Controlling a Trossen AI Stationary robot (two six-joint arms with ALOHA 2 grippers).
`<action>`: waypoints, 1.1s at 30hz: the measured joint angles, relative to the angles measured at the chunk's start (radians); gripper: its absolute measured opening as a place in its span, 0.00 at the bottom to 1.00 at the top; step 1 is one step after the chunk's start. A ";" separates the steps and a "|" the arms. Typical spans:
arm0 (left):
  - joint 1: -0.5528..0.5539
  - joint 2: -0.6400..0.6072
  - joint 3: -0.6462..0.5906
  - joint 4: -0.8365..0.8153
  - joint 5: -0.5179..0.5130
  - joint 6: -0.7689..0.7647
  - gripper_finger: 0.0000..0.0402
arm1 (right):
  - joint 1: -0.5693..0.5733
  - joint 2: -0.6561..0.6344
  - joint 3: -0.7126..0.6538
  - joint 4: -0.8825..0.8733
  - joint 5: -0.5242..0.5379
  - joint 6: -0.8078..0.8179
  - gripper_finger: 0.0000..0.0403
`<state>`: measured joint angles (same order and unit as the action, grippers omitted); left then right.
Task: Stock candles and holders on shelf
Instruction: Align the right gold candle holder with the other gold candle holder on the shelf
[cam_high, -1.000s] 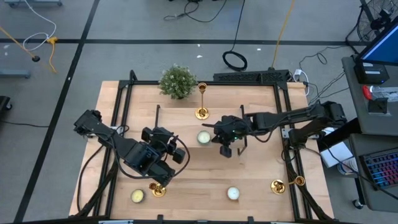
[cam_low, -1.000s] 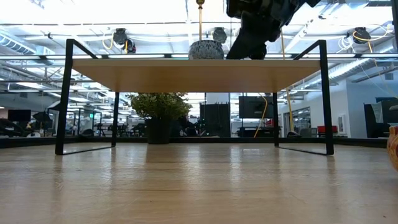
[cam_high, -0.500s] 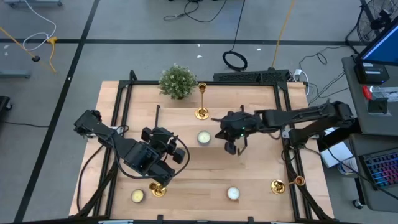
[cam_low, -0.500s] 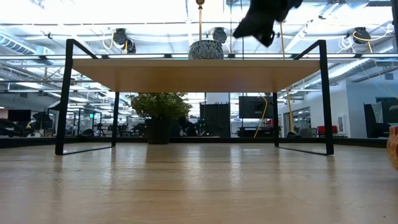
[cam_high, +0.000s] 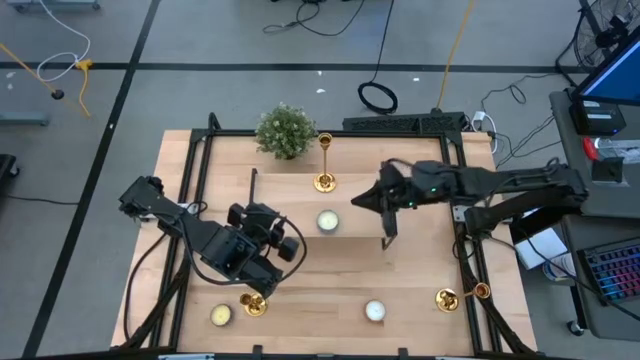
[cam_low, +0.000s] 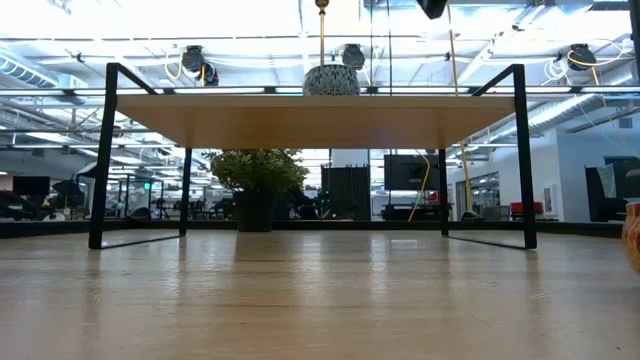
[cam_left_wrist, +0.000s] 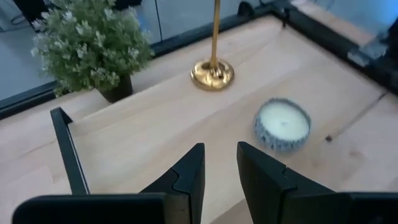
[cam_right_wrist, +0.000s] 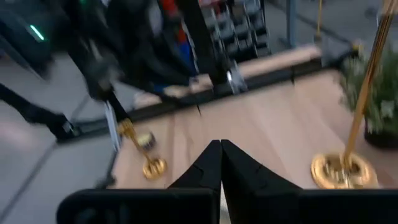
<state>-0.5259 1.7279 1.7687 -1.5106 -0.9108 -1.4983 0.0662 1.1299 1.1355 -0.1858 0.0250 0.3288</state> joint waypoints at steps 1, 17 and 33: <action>0.000 0.000 0.000 0.006 0.016 0.022 0.24 | 0.000 -0.009 0.000 0.015 0.000 0.000 0.00; -0.028 0.000 0.000 0.292 0.280 0.565 0.24 | 0.091 -0.046 0.000 0.036 -0.104 0.280 0.01; -0.074 0.000 0.000 0.285 0.241 0.555 0.24 | 0.210 -0.100 0.000 -0.487 -0.023 0.761 0.00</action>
<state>-0.5998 1.7279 1.7687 -1.2252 -0.6693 -0.9436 0.2764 1.0298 1.1358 -0.6732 0.0018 1.0895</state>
